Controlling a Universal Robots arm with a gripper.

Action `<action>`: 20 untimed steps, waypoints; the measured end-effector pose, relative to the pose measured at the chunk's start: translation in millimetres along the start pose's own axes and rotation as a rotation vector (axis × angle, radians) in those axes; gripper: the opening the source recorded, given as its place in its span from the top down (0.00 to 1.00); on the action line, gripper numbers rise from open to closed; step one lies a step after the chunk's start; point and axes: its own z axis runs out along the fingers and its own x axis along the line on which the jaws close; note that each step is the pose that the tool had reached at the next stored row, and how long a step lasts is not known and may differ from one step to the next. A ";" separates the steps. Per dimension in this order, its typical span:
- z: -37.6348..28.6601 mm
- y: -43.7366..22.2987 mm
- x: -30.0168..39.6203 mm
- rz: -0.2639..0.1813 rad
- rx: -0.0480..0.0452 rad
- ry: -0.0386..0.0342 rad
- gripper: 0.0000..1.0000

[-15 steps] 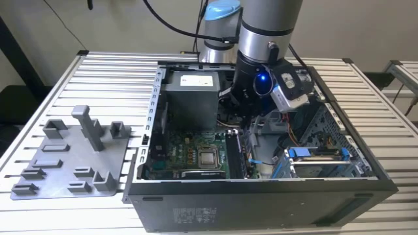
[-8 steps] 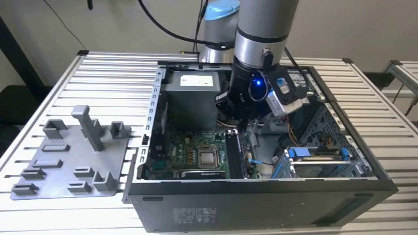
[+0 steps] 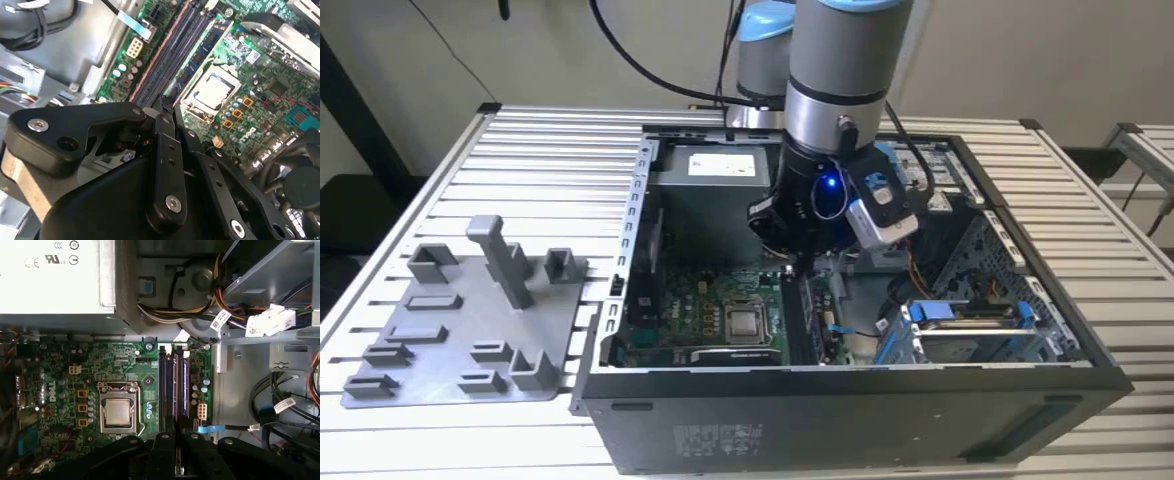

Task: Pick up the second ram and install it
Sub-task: 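Insert the second ram into the second slot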

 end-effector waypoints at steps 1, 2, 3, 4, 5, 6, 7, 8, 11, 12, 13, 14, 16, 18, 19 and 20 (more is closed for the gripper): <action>1.8 0.0 0.4 0.000 0.0000 0.0000 0.86; 3.6 0.1 0.8 0.000 0.0000 0.0000 0.86; 5.3 0.2 1.0 0.000 -0.0001 0.0003 0.86; 6.7 0.1 1.0 0.000 0.0000 0.0011 0.86; 7.9 0.1 1.1 0.000 0.0001 0.0018 0.86; 8.5 0.1 1.2 0.000 0.0001 0.0029 0.86; 8.4 0.1 1.2 0.000 0.0004 0.0035 0.86; 8.5 0.1 1.2 0.000 0.0004 0.0040 0.86; 8.6 0.1 1.2 0.000 0.0001 0.0048 0.86; 8.8 0.1 1.2 0.000 0.0001 0.0048 0.86; 9.7 0.2 1.1 0.000 -0.0007 0.0071 0.86; 10.2 0.1 1.1 0.000 -0.0009 0.0112 0.86; 11.5 0.1 1.0 0.000 -0.0014 0.0185 0.86; 13.5 0.1 0.3 0.000 -0.0019 0.0242 0.86; 15.0 0.0 0.0 0.000 -0.0019 0.0247 0.86; 16.7 0.0 -0.5 0.001 -0.0021 0.0250 0.86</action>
